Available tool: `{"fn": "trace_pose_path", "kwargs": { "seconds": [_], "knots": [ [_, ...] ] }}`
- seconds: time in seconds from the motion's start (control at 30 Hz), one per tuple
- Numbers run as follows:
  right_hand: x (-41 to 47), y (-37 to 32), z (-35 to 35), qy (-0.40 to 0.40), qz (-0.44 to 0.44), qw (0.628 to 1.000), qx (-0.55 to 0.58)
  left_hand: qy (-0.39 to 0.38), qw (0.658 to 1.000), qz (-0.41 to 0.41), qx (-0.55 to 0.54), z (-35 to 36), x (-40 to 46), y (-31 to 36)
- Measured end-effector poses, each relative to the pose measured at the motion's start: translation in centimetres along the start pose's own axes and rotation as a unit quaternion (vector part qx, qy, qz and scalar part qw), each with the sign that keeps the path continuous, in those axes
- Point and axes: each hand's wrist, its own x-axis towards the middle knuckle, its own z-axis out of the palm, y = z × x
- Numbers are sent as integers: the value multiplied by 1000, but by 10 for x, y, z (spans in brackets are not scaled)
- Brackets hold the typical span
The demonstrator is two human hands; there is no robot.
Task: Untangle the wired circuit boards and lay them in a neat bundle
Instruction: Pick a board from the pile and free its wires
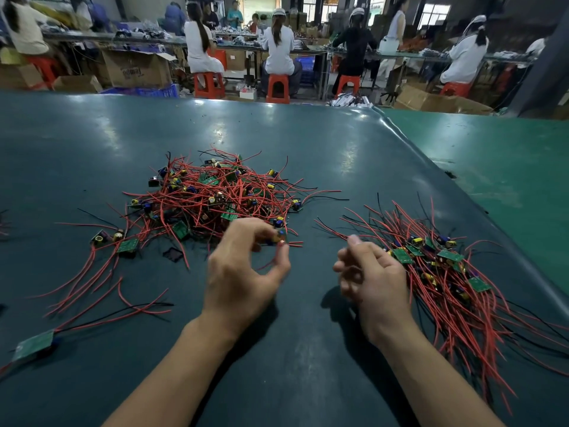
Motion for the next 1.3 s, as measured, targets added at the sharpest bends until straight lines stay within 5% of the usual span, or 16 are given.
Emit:
{"fn": "trace_pose_path", "kwargs": {
  "seconds": [0.13, 0.27, 0.53, 0.63, 0.7, 0.8, 0.87, 1.07, 1.3],
  "knots": [
    [-6, 1, 6, -165, 45, 985, -20, -110, 985, 89, -101, 8, -6, 9],
    [-5, -2, 2, -204, 53, 977, 28, -160, 970, 117, -141, 6, -6, 13],
    [1, -9, -3, -169, 34, 980, 97, -17, 985, 172, 27, 5, -4, 12],
    [1, -8, -3, -155, 19, 982, 104, -62, 993, 95, -29, 10, -11, 12],
    [-1, -7, -2, -152, 14, 984, 93, -129, 987, -66, -63, 13, -12, 14],
    [-3, -3, 0, -145, 11, 988, 47, -181, 920, -280, -205, 17, -8, 11],
    [-5, 0, 2, -139, 3, 990, 15, -182, 896, -299, -272, 17, -5, 6],
    [-5, 5, 6, -88, -31, 996, -12, -122, 906, -267, -305, 20, -8, 12],
    [8, 5, 5, 52, -35, 997, 45, -94, 888, -295, -340, 21, -4, 16]
  ]
}}
